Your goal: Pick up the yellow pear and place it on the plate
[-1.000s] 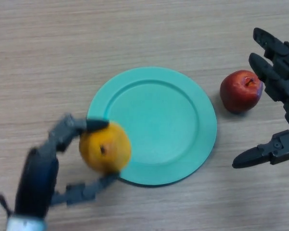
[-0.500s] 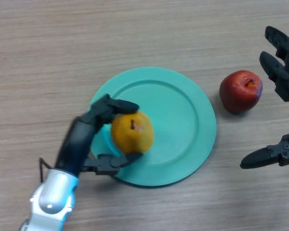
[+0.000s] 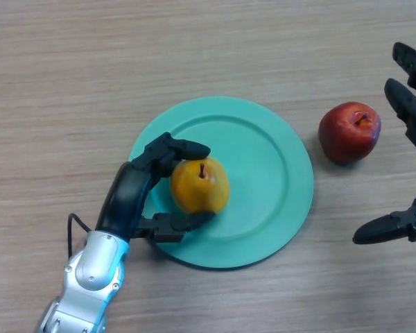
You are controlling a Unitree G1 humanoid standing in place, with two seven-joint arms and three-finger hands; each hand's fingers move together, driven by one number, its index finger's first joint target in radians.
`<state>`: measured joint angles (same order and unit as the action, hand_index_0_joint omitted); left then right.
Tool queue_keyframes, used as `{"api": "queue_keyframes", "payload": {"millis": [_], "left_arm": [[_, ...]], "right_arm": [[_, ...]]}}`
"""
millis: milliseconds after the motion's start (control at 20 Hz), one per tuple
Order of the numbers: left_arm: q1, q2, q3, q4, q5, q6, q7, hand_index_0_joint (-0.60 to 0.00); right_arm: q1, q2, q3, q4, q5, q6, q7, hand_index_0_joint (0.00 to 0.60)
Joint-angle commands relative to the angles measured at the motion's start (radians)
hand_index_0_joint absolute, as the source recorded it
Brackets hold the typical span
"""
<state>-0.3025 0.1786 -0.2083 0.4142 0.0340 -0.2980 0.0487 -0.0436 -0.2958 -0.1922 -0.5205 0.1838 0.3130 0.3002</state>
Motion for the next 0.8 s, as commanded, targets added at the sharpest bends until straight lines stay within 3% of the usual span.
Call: {"api": "queue_keyframes", "payload": {"millis": [50, 100, 250, 550, 800], "left_arm": [[-0.049, 0.011, 0.024, -0.037, -0.014, -0.145, 0.059, -0.450], [-0.052, 0.011, 0.026, -0.030, 0.009, -0.139, 0.070, -0.300], [-0.056, 0.011, 0.039, -0.010, 0.173, -0.124, 0.142, 0.000], [-0.019, 0.011, 0.095, -0.169, 0.261, -0.069, 0.149, 0.000], [0.113, 0.016, 0.195, -0.551, 0.118, 0.089, 0.036, 0.000]], "right_arm": [[-0.029, -0.036, -0.078, -0.049, 0.018, -0.145, -0.022, 0.000], [-0.028, -0.034, -0.076, -0.048, 0.017, -0.147, -0.023, 0.000], [-0.032, -0.033, -0.070, -0.052, 0.020, -0.137, -0.029, 0.000], [-0.036, -0.029, -0.053, -0.047, -0.003, -0.159, -0.031, 0.000], [-0.050, -0.031, -0.043, -0.039, -0.003, -0.168, -0.037, 0.000]]}}
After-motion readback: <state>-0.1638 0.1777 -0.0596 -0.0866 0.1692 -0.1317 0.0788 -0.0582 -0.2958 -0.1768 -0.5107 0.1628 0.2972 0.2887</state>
